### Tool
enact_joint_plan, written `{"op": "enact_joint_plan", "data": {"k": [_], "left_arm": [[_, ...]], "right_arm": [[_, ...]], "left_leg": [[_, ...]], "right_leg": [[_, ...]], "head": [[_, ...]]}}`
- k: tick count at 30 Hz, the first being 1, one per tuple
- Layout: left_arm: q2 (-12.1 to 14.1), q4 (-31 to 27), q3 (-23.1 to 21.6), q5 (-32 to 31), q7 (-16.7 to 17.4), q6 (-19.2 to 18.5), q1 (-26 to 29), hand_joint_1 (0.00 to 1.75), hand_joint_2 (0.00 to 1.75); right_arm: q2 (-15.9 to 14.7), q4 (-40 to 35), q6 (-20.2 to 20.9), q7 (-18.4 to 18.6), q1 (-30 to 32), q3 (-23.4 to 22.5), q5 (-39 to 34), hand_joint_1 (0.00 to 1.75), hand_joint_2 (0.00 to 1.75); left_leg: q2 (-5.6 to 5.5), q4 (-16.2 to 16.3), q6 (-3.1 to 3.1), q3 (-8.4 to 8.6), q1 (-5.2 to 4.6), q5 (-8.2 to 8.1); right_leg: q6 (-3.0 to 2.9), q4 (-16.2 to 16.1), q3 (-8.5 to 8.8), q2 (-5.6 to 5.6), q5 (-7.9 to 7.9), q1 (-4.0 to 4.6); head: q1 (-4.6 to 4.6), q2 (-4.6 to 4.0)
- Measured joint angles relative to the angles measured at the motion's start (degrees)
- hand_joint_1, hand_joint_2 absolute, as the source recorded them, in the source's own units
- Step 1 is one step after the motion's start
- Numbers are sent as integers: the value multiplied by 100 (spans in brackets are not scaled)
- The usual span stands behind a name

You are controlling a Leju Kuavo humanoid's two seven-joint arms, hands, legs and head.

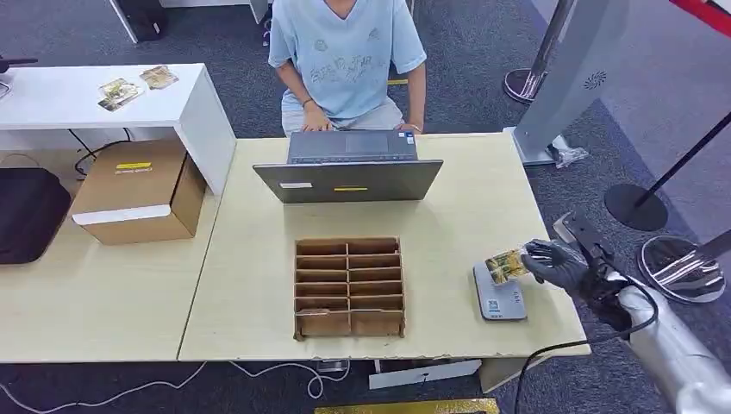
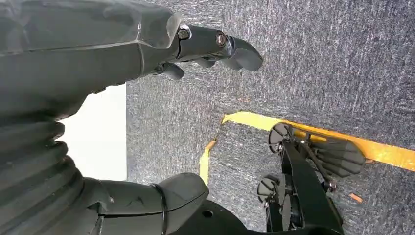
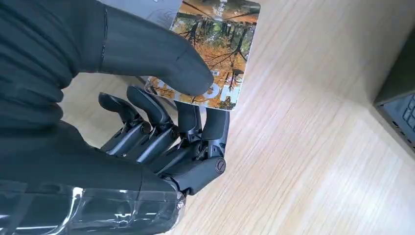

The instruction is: Pass the card to the sensor for recognition and then transmit it.

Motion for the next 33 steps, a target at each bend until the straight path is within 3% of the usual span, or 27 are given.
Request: {"op": "enact_joint_plan", "data": {"k": [33], "left_arm": [[2, 0, -52, -138, 17, -2, 0, 0, 175]], "right_arm": [[123, 673, -442, -92, -134, 225, 498, 175, 175]], "left_leg": [[0, 0, 0, 1, 0, 0]], "right_leg": [[0, 0, 0, 1, 0, 0]], "head": [[2, 0]]}}
